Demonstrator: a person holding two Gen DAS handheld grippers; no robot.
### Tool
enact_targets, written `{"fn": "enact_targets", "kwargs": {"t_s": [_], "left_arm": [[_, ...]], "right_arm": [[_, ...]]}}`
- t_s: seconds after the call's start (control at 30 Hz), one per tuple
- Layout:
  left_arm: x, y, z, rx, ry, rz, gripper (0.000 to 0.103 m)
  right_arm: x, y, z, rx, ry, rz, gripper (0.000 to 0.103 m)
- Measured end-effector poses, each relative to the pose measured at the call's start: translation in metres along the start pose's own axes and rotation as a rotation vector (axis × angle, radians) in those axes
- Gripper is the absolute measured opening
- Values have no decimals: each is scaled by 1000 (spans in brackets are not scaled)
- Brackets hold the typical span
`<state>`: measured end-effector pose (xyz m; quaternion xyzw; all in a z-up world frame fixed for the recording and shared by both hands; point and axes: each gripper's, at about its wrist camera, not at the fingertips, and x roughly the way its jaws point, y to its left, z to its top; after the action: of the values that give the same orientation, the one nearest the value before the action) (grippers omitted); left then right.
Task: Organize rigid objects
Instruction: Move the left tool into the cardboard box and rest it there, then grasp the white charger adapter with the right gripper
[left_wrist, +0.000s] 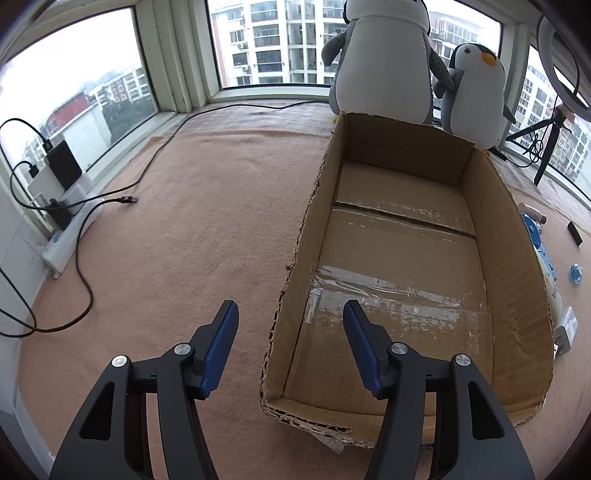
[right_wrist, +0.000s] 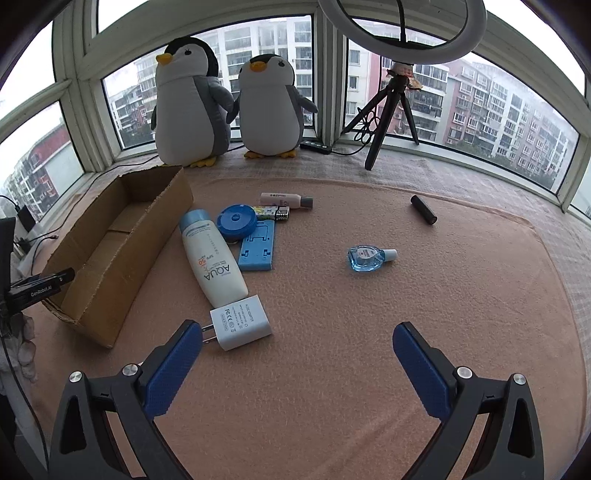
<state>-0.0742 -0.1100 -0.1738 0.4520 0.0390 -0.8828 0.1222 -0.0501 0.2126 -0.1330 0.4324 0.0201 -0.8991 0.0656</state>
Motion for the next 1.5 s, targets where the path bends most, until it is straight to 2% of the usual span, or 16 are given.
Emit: {"fn": "enact_targets", "kwargs": {"t_s": [0.23,0.3,0.33,0.4,0.6,0.67,0.9,1.03,1.17,1.5], "left_arm": [[6,-6,-3,20,16,-5,44],[7,-8,-3,23,16,-6,41],[8,-8,-3,24,18,-7,39],[9,-10,-4,24,21,-9,38],[12,-9,-4,13,26,-18,38],[12,-9,-4,15,23,-19,38],[13,-9,-4,11,19,-20,38],[13,-9,-4,13,19,-19,38],[13,-9,-4,12,19,-19,38],[13,-9,-5,12,19,-18,38]], "right_arm": [[30,14,3,-46,52,43,92],[39,18,3,-67,68,50,88],[42,20,3,-76,78,56,83],[49,24,3,-95,96,69,78],[62,31,3,-134,124,80,74],[65,32,4,-144,134,80,66],[71,33,5,-151,146,104,64],[72,33,5,-139,159,145,54],[74,31,4,-119,170,179,47],[77,11,1,4,197,243,46]]}}
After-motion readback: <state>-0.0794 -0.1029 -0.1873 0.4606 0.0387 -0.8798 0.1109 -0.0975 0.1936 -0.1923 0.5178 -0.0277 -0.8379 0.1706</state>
